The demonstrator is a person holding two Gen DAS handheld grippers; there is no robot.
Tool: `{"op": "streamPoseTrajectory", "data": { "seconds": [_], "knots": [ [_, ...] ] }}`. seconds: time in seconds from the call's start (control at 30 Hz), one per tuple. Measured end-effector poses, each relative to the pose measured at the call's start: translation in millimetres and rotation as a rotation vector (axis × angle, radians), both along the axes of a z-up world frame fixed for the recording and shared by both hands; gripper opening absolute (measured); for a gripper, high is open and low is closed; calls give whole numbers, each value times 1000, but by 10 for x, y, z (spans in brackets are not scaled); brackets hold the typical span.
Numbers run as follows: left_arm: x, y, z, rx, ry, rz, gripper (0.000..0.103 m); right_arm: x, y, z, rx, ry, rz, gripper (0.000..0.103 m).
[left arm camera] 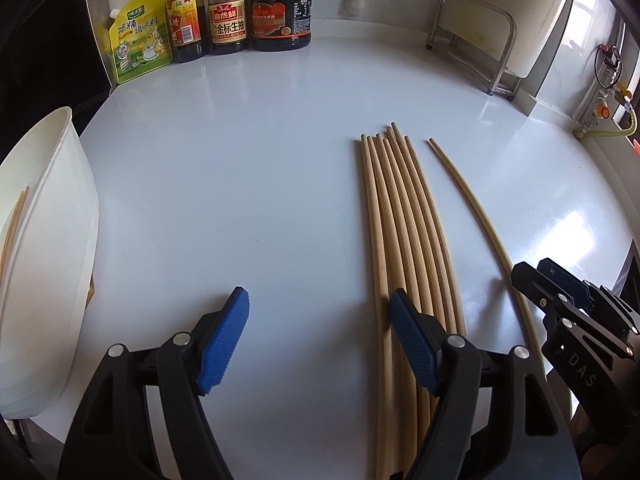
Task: Organize utensils
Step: 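Close the left tool on one chopstick while the right tool grasps another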
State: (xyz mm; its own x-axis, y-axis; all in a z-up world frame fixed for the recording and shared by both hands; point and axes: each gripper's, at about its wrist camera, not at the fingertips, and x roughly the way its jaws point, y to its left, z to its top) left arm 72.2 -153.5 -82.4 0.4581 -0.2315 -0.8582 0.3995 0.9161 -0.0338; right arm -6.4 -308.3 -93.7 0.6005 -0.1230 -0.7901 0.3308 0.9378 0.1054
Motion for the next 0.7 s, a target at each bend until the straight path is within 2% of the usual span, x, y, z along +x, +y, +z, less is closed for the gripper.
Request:
{"op": "streamPoseTrajectory", "data": {
  "seconds": [0.13, 0.27, 0.37, 0.43, 0.47, 0.53, 0.57, 0.6, 0.7],
  "knots": [
    [-7, -46, -22, 34, -19, 1, 71, 36, 51, -2, -37, 10, 17, 38],
    [2, -60, -25, 35, -27, -2, 70, 74, 117, -25, -119, 27, 30, 38],
    [-23, -79, -13, 30, -36, -14, 59, 80, 167, -30, -126, 31, 67, 38],
    [-44, -95, -4, 27, -38, -25, 46, 77, 209, -30, -127, 30, 90, 36],
    [-54, -103, 2, 25, -38, -30, 41, 79, 232, -29, -127, 28, 103, 28],
    [-71, -113, 11, 19, -35, -39, 21, 78, 279, -26, -134, 29, 128, 14],
    [-78, -114, 13, 16, -31, -44, 15, 81, 300, -26, -141, 31, 135, 6],
    [-83, -118, 12, 13, -26, -49, 7, 79, 314, -27, -143, 31, 139, 6],
    [-96, -94, 15, 5, -18, -46, 7, 67, 277, -18, -98, 21, 133, 6]
  ]
}}
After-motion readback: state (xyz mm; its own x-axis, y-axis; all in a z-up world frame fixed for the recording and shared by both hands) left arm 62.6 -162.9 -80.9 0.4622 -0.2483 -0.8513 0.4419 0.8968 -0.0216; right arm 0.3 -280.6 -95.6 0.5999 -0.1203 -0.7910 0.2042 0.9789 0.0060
